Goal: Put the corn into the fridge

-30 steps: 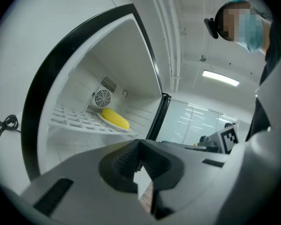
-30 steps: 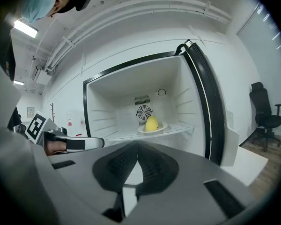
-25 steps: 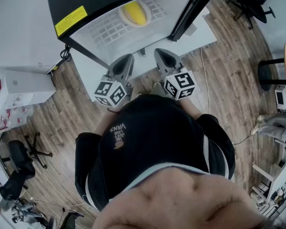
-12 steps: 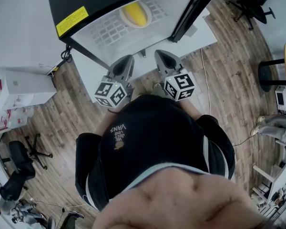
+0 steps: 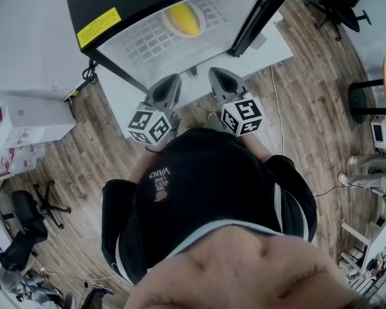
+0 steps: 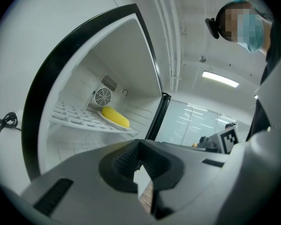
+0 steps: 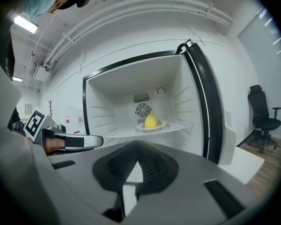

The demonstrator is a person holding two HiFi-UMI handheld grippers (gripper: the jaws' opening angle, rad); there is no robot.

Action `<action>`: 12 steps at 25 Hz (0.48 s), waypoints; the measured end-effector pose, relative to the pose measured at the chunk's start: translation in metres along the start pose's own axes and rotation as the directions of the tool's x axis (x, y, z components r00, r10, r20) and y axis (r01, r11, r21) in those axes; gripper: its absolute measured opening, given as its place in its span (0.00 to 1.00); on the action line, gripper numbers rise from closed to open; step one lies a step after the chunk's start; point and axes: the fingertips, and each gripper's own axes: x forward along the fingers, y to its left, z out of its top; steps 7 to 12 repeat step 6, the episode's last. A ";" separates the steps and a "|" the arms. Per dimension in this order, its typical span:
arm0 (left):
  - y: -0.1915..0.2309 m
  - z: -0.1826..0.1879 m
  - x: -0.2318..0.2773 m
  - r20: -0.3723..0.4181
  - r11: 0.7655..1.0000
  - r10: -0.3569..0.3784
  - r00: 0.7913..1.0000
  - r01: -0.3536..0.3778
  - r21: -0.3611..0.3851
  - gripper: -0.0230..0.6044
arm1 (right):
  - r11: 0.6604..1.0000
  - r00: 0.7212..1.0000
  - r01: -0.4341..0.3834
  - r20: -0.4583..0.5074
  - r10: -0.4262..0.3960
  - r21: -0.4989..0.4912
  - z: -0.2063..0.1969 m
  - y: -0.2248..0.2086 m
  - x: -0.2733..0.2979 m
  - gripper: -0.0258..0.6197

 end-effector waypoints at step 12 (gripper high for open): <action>-0.001 -0.001 -0.002 -0.003 1.000 -0.004 1.000 0.004 -0.002 0.07 | 1.000 1.000 -0.001 -0.003 0.001 -0.001 -0.002 0.002 -0.001 0.06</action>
